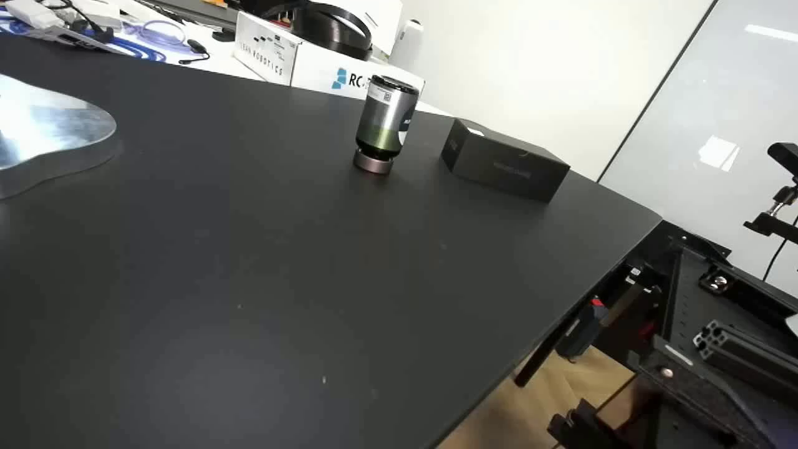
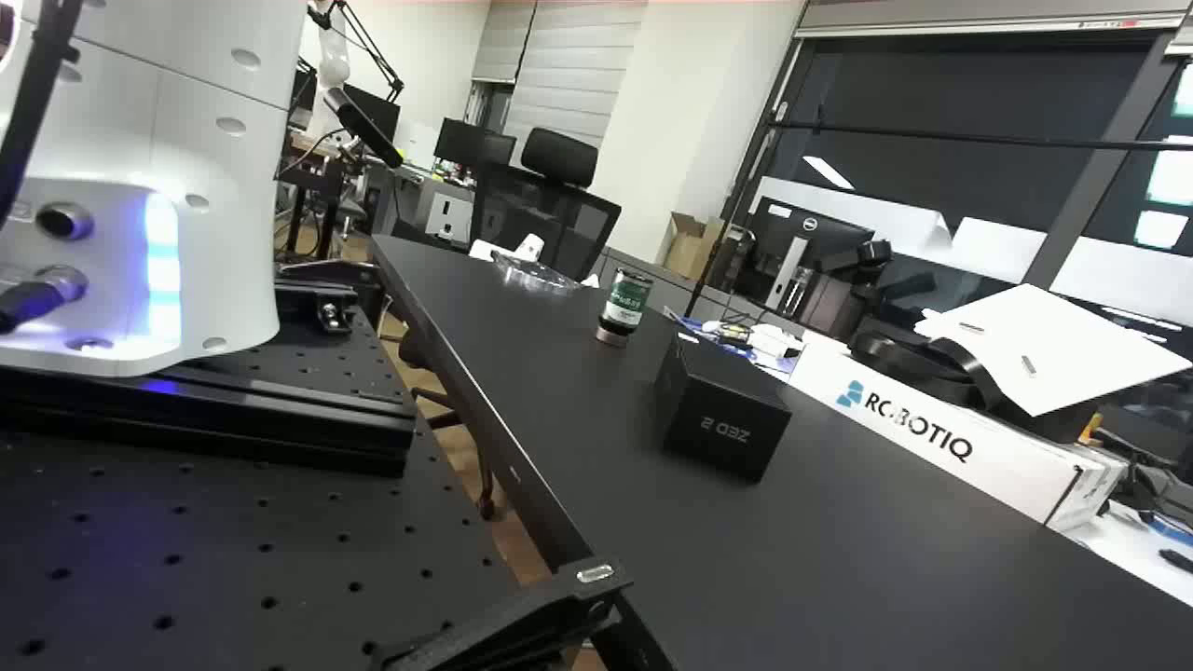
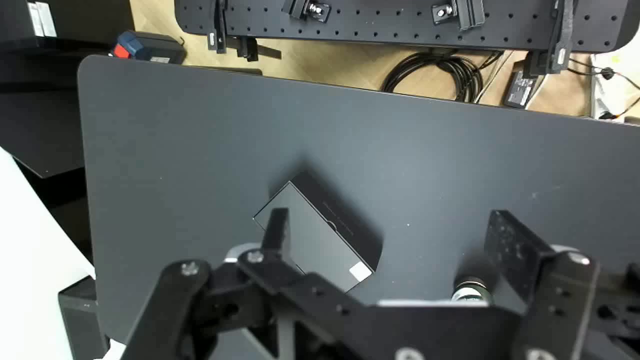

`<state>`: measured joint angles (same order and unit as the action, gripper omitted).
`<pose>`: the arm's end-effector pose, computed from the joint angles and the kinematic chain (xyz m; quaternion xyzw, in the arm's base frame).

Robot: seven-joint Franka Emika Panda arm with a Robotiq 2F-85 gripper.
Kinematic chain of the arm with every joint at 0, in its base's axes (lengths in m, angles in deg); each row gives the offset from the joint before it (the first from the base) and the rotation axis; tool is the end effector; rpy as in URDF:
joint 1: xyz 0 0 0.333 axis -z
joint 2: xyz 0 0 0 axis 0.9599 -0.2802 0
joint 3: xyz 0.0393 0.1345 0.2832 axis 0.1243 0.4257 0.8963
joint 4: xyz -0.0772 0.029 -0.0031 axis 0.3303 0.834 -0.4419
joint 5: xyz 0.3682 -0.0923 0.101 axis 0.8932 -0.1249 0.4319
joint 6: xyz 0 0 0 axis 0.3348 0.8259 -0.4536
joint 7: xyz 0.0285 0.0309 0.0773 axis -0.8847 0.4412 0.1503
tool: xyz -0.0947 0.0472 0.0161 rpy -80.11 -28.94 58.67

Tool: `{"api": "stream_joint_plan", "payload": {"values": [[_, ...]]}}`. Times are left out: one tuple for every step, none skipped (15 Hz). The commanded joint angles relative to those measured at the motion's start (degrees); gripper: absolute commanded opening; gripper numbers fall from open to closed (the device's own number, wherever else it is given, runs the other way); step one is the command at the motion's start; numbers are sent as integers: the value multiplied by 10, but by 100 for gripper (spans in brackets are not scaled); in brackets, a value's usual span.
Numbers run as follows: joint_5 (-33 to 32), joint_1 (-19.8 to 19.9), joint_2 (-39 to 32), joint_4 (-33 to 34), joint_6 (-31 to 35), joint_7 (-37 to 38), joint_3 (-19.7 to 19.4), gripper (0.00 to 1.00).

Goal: Put the bottle on the box

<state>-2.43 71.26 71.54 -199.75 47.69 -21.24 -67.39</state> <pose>0.2818 0.1234 0.5650 0.9889 0.0206 -0.0177 0.1459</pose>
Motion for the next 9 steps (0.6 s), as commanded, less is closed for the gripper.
{"api": "stream_joint_plan", "payload": {"values": [[-8, -17, -4, 2, -1, 10, -11, 100], [-8, -17, -4, 2, 0, 10, -11, 100], [-8, -17, -3, 2, 0, 10, -11, 100], [-8, -17, -3, 2, 0, 10, -11, 100], [-8, -17, -3, 2, 0, 10, -11, 100], [-8, -17, -3, 2, 0, 10, -11, 100], [-8, -17, -3, 2, 0, 10, -11, 100], [-13, -12, 2, -10, 29, 23, -10, 100], [-14, -4, -3, -16, 44, 37, -10, 100]]}}
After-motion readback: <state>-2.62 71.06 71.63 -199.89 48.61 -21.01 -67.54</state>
